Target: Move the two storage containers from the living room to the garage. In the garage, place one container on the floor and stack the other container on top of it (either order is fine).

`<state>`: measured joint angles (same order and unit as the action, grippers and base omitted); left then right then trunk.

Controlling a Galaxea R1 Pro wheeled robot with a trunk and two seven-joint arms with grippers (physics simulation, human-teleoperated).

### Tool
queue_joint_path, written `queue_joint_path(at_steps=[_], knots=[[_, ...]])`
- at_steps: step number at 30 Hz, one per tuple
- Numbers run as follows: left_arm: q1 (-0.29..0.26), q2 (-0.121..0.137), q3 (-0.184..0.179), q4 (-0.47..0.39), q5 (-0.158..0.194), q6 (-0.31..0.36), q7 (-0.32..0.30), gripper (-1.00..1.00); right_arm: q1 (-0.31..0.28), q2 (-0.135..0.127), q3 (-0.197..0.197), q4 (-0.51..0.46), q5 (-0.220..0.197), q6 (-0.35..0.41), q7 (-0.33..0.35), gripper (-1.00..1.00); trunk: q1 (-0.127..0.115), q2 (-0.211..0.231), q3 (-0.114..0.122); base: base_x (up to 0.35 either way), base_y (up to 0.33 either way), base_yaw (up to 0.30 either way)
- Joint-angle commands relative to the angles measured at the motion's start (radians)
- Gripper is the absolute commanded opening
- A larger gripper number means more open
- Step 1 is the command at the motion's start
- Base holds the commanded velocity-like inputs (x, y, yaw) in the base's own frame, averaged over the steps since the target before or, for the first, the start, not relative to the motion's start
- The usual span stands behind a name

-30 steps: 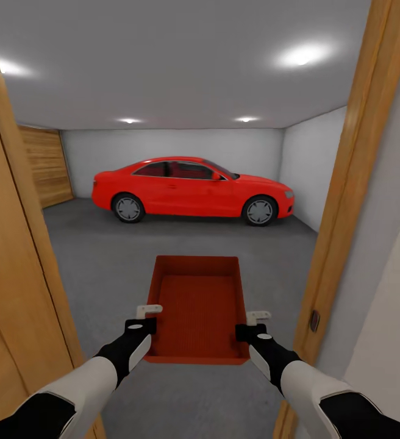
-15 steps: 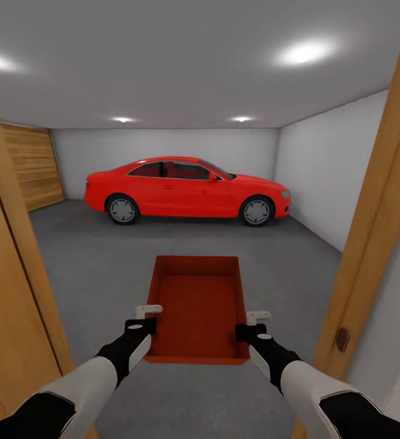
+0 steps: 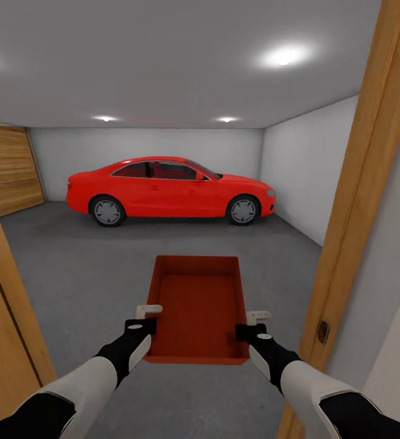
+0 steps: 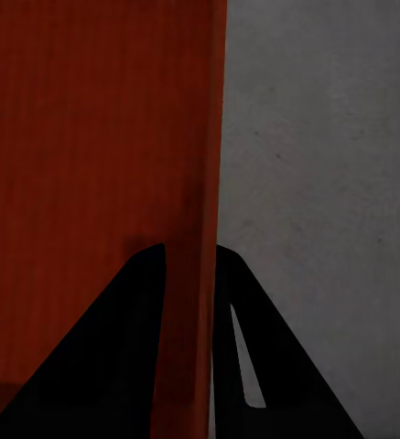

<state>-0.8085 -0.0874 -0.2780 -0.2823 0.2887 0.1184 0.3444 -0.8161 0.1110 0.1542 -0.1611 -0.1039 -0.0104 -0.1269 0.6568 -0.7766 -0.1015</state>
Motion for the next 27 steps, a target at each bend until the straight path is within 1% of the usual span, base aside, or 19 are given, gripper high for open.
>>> queue_joint_path(at_steps=[1, 6, 21, 27], knots=[[-0.001, 0.000, 0.025, -0.016, -0.021, -0.014, 0.012, -1.00, 0.000, 0.001, 0.008, 0.002, -0.025, 0.000, -0.004, -1.00, 0.000, -0.001, -0.002, 0.039, 0.000, -0.008], [-0.001, 0.000, 0.026, -0.012, -0.021, -0.013, 0.011, -1.00, 0.000, 0.001, 0.008, 0.002, -0.025, 0.000, -0.004, -1.00, 0.000, -0.001, -0.002, 0.179, 0.000, -0.003], [-0.001, 0.000, 0.024, -0.014, -0.021, -0.014, 0.011, -1.00, 0.000, 0.001, 0.008, 0.003, -0.024, -0.001, -0.004, -1.00, 0.000, -0.001, -0.002, 0.312, 0.000, 0.000], [-0.001, 0.000, 0.023, -0.016, -0.021, -0.014, 0.012, -1.00, 0.000, 0.001, 0.008, 0.003, -0.025, -0.002, -0.004, -1.00, 0.000, -0.001, -0.002, 0.087, 0.000, 0.000]])
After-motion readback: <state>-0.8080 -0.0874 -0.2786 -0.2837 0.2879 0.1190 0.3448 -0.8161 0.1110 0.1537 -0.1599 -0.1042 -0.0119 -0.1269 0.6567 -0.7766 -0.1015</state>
